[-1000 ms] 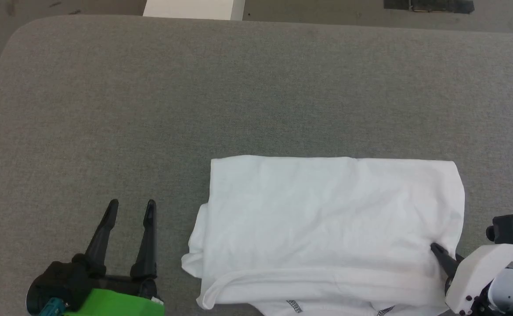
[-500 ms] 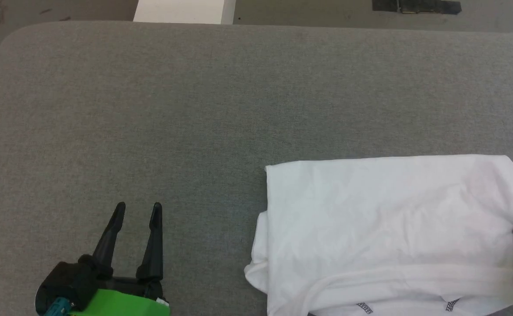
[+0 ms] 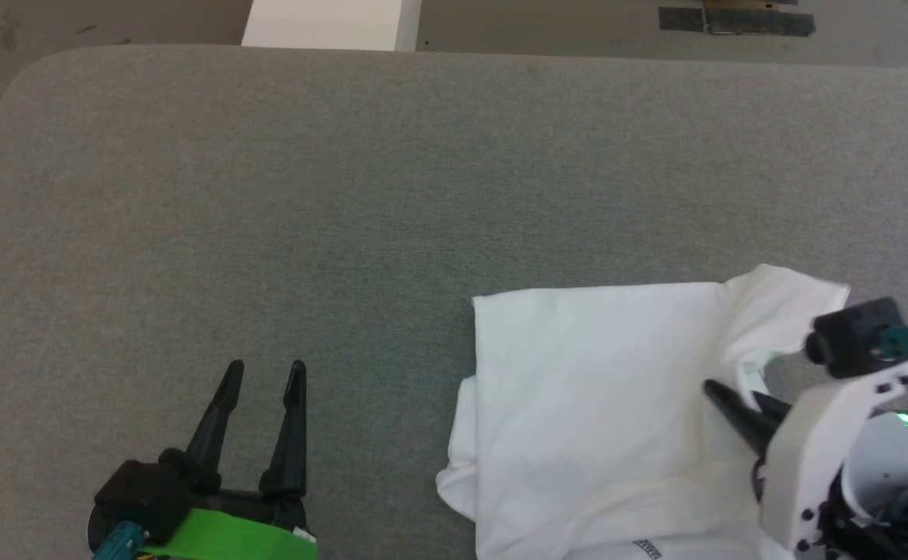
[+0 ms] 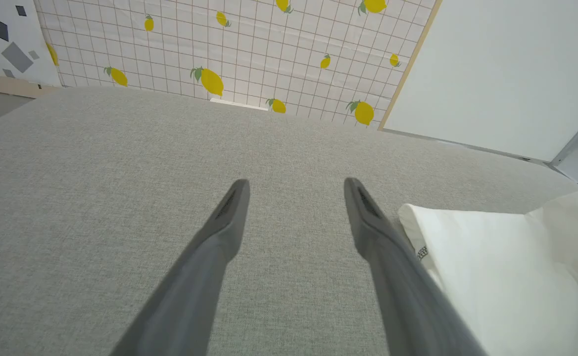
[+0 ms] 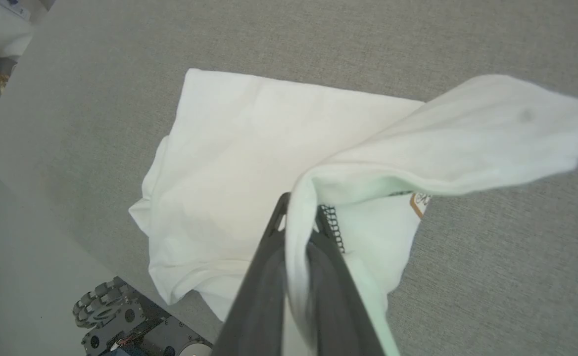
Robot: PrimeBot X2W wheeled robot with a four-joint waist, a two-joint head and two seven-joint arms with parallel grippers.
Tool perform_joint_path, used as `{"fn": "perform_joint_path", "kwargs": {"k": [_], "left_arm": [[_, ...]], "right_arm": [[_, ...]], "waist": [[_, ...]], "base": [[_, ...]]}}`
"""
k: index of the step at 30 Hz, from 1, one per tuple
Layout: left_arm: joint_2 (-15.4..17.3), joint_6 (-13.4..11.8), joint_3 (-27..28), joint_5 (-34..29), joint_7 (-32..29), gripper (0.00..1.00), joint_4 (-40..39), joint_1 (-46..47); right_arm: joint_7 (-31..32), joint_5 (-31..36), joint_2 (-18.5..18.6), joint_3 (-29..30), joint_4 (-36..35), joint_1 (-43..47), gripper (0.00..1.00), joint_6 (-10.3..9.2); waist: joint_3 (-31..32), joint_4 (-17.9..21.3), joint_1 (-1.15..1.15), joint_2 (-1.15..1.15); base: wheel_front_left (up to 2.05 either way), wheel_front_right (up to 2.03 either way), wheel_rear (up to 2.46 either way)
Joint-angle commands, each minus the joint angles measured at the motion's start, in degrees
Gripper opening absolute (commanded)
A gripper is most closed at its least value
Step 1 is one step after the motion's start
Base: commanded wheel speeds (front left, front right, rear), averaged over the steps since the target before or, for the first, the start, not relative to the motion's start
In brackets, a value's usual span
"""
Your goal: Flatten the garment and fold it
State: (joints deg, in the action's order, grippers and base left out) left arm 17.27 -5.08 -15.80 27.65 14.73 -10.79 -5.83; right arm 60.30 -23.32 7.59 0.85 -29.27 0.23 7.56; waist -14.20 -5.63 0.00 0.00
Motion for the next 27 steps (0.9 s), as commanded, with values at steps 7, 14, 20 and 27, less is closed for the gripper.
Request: {"fn": "perform_joint_path", "kwargs": {"k": [7,14,20,27], "left_arm": [[-1.9,1.5,-0.1,0.1,0.3,1.0,1.4,1.3],[-3.1,2.8,-0.4,-0.3,0.3,1.0,2.9,1.8],[-3.7,3.7,-0.7,-0.6,0.3,1.0,3.9,2.3],[-4.3,4.2,-1.3,-0.7,0.3,1.0,5.4,2.4]], "right_arm": [[2.8,-1.4,0.6,-11.5,0.8,-4.9,0.0,-0.08],[-0.1,-0.7,-0.3,-19.8,8.9,-9.2,0.0,-0.08],[-6.2,1.5,-2.8,-24.0,19.3,-12.5,0.0,-0.08],[-12.3,5.9,-4.4,-26.5,33.0,-14.9,0.39,-0.08]], "waist": [[-0.1,-2.8,0.0,0.0],[0.0,-4.8,0.0,0.0],[0.1,-6.2,0.0,0.0],[1.4,-7.1,0.0,0.0]], "base": [[0.0,0.0,0.0],[0.0,0.0,0.0],[0.0,0.0,0.0],[0.0,0.0,0.0]]}}
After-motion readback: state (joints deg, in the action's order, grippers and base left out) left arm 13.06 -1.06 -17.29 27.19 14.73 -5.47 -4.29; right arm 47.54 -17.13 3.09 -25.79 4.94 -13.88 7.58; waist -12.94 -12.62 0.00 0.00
